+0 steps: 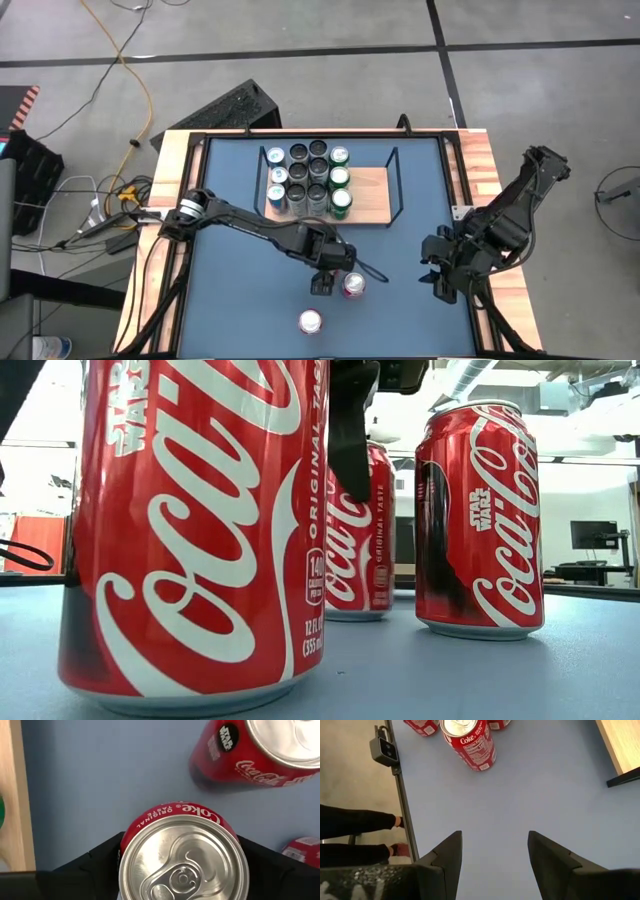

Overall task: Place canned beverage on shelf
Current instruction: Put the top red soda can on the shelf

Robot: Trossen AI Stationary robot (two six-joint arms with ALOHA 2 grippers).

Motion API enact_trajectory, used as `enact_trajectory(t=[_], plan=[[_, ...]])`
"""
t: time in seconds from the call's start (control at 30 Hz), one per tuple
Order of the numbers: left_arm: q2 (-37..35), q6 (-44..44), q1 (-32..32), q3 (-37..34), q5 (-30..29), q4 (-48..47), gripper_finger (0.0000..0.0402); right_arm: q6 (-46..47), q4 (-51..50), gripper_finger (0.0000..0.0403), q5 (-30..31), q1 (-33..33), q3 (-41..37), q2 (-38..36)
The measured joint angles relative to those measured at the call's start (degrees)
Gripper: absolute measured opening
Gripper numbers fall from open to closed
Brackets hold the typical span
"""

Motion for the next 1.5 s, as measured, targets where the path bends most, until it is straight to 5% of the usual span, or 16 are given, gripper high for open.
enact_trajectory(t=[0.37, 0.67, 1.03, 1.5], plan=[[0.0, -0.6, 1.0, 15.1, 1.1, -11.9, 0.0284, 0.1, -1.4, 0.0207, 0.0, 0.0, 0.0, 0.0], [-0.1, 5.5, 7.2, 30.9, -4.2, -15.9, 0.0284, -0.1, -3.1, 0.0207, 1.5, 0.0, 0.0, 0.0], [-2.0, 9.5, 19.0, 30.5, -7.9, -5.1, 0.0284, 1.6, -3.9, 0.0207, 3.7, -0.1, 0.0, 0.0], [7.2, 15.9, 27.5, 30.4, -3.4, 2.5, 0.0284, 6.6, -4.6, 0.0207, 6.4, -0.1, 0.0, 0.0]])
